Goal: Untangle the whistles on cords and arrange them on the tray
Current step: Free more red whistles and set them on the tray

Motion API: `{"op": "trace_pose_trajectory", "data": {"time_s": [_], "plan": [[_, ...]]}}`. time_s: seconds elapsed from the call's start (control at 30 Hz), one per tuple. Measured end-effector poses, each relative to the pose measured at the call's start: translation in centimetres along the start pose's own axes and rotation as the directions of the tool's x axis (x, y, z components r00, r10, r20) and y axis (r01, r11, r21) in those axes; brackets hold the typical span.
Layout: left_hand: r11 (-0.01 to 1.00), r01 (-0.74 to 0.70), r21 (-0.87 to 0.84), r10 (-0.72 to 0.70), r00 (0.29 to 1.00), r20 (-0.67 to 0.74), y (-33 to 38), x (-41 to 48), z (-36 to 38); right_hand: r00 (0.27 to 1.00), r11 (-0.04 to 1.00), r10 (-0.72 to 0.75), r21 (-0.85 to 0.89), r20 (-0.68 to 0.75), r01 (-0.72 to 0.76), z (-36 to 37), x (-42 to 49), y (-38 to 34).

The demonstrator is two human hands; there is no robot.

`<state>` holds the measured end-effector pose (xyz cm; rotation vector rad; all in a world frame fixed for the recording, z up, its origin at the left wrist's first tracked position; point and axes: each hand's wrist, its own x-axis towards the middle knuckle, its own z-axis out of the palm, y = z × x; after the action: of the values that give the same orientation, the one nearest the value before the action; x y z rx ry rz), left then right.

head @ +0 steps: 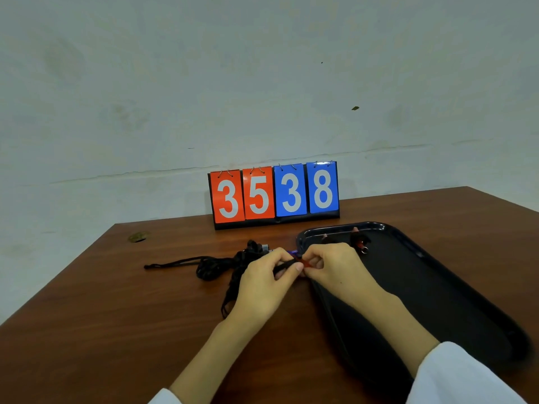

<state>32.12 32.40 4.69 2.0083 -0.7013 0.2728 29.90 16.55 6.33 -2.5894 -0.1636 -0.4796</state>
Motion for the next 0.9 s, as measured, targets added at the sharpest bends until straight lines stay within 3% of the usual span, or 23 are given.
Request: {"op": "trace_pose_trajectory", "data": {"time_s": [0.17,0.3,0.4,0.5,0.57,0.7,0.9], "plan": [[0.997,-0.025,0.073,0.027,1.0,-0.015,-0.3,0.6,-1.1,0.99,0.991,-0.019,0.133,0.143,0.0,0.0,0.0,-0.3],[0.997,0.073,0.023,-0.073,0.997,-0.004,-0.6,1.0,-1.7,0.964,0.944,0.01,0.316,0.265,-0.096,-0.3,-0.1,-0.6],[0.961,0.228,-0.155,-0.205,0.967,0.153,-1.1,1.4,-2.5,0.915,0.864,-0.023,0.469,0.403,-0.185,-0.7,-0.3,-1.1],[0.833,0.431,-0.346,-0.265,0.861,0.433,-1.7,1.2,-3.2,0.876,0.797,-0.095,0.564,0.473,-0.218,-0.9,-0.4,-1.7],[0.752,0.492,-0.438,-0.25,0.828,0.502,-1.8,1.1,-3.1,0.882,0.777,-0.116,0.594,0.457,-0.206,-1.1,-0.4,-1.9],[0.624,0.523,-0.58,-0.253,0.838,0.483,-1.4,1.0,-2.5,0.923,0.727,-0.101,0.661,0.371,-0.187,-1.2,-0.3,-1.7],[0.562,0.544,-0.623,-0.295,0.835,0.464,-1.0,0.8,-1.7,0.966,0.686,-0.053,0.712,0.251,-0.147,-1.0,-0.2,-1.5]]}}
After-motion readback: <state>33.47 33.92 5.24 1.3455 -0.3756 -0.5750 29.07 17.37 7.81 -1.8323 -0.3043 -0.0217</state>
